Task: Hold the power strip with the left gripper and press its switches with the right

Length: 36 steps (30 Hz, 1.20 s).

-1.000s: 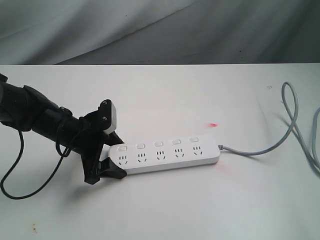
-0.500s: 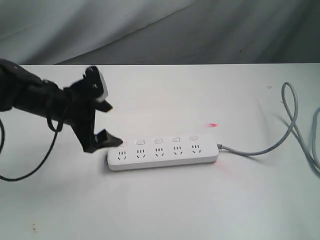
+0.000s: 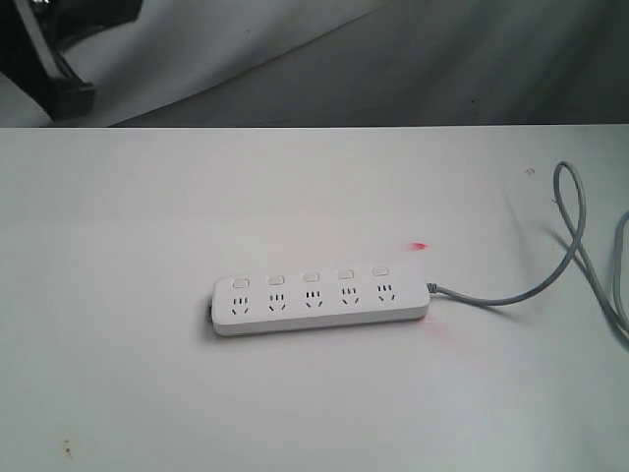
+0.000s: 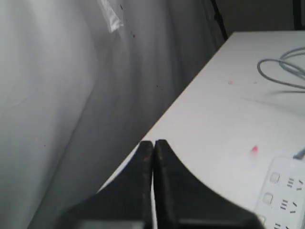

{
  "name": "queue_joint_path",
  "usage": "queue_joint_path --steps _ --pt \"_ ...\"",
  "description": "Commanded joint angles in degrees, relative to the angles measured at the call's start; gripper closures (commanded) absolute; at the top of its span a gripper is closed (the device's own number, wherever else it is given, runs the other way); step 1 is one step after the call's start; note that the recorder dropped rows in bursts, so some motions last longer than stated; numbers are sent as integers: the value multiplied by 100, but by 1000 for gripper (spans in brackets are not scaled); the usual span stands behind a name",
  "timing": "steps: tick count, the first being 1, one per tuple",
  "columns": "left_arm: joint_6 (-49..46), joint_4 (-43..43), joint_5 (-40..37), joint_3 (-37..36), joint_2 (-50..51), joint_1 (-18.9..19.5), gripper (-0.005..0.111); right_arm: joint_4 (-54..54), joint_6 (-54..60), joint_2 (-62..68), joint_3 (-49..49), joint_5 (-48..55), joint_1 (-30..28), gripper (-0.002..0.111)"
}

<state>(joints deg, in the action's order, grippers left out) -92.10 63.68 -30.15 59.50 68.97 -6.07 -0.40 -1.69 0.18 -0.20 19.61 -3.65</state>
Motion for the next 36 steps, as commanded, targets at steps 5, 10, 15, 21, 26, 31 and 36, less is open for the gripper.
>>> queue_joint_path --steps 5,10,15,21,26,31,36 --pt "210 44 47 12 -997 -20 106 -19 -30 -18 20 -86 -35 108" --pt "210 44 47 12 -1382 -20 106 -19 -30 -18 20 -86 -35 108" --pt "210 -687 -78 0 -1761 -20 106 -19 -20 -18 20 -86 -35 108" --pt "223 -1714 216 -469 -2790 -20 106 -19 -20 -18 20 -86 -35 108" --pt "210 -2546 905 -1041 -3849 -20 106 -19 -20 -18 20 -86 -35 108" --pt "1289 -3420 1265 -1384 -4716 -20 106 -19 -31 -18 20 -86 -35 108" --pt "6169 -5359 1329 -1702 -5186 -20 106 -19 -31 -18 20 -86 -35 108"
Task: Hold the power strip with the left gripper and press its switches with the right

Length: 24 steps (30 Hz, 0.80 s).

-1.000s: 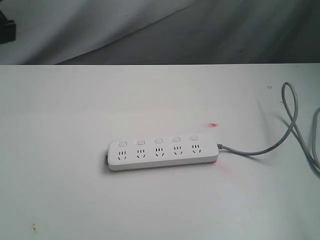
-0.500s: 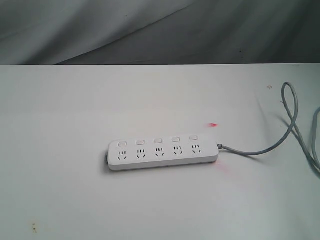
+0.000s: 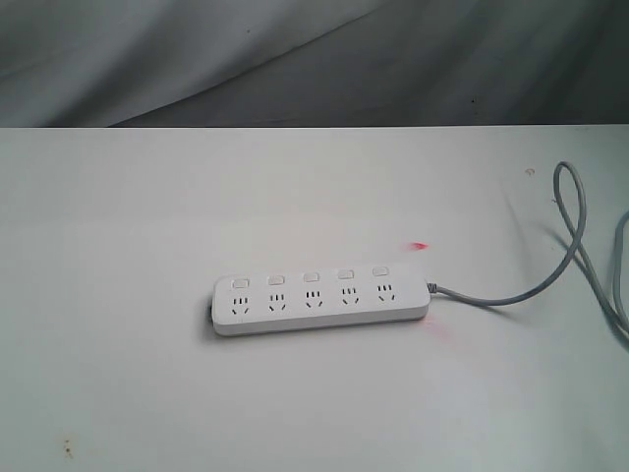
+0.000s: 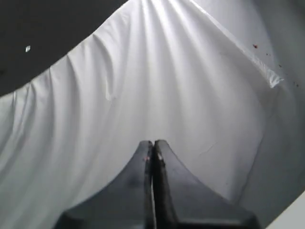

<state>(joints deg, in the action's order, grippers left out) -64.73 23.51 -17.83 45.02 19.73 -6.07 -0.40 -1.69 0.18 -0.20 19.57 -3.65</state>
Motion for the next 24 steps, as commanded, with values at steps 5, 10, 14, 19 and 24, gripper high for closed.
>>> queue_joint_path --steps 5,10,14,19,24 --pt "6511 -2028 86 -978 -386 -20 106 -19 -31 -18 20 -82 -35 108" --pt "6886 -2006 137 -1627 -386 -20 106 -32 -30 -18 20 -82 -35 108" --pt "6874 -1963 137 -2046 -386 -20 106 -32 -30 -18 20 -82 -35 108" --pt "6739 -1963 448 -2866 -386 -20 106 -32 -30 -18 20 -82 -35 108" --pt "6764 -1963 943 -3637 -374 -20 106 -14 -30 -18 20 -82 -35 108"
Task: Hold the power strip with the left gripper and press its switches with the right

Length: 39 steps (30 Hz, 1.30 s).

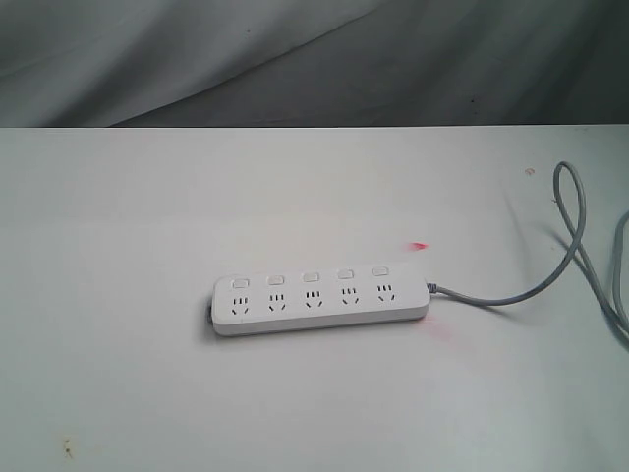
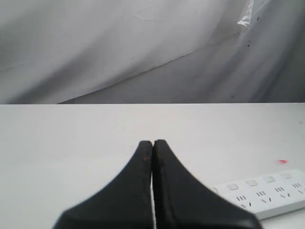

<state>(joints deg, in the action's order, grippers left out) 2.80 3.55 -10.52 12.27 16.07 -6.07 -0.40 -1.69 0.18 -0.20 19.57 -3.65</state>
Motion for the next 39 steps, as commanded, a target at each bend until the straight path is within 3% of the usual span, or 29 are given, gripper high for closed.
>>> queue_joint_path --steps 1,4,10,13,16,39 --pt "11 19 212 -437 -8 -20 106 -14 -30 -18 20 -82 -35 108" --pt "11 -33 122 -694 -209 101 106 -14 -30 -18 20 -93 -35 108" --pt "11 -33 24 -1227 -1144 903 106 -14 -30 -18 20 -93 -35 108" --pt "11 -33 -390 -1227 -1537 1087 106 -14 -30 -18 20 -93 -35 108" --pt "-2 -119 -750 -1227 -1607 1106 106 -14 -30 -18 20 -93 -35 108" --pt "-2 -119 -763 -1227 -1607 1116 106 -14 -30 -18 20 -91 82 108"
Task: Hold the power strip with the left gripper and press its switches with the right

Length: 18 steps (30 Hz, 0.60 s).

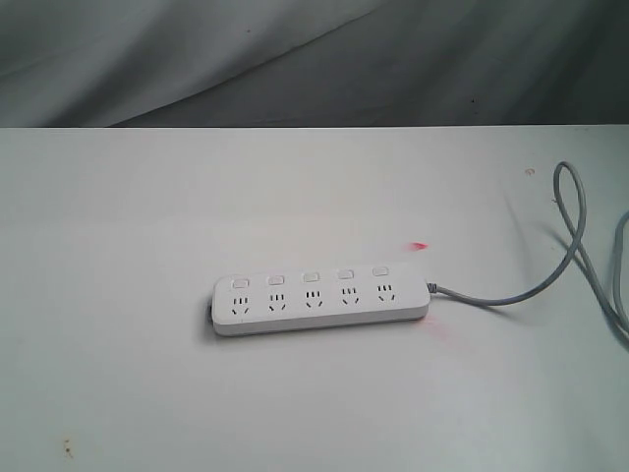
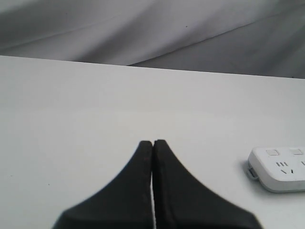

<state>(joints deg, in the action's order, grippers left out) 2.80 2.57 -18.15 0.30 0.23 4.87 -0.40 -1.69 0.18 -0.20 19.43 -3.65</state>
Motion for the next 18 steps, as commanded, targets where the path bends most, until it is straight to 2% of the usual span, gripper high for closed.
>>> queue_joint_path --steps 1,7,18 --pt "-2 -21 0 -30 -23 22 106 -14 -30 -18 20 -77 199 108" --pt "-2 -21 0 -30 -23 22 106 -14 -30 -18 20 -77 614 108" --pt "-2 -21 0 -30 -23 22 106 -25 -30 -18 20 -77 641 108"
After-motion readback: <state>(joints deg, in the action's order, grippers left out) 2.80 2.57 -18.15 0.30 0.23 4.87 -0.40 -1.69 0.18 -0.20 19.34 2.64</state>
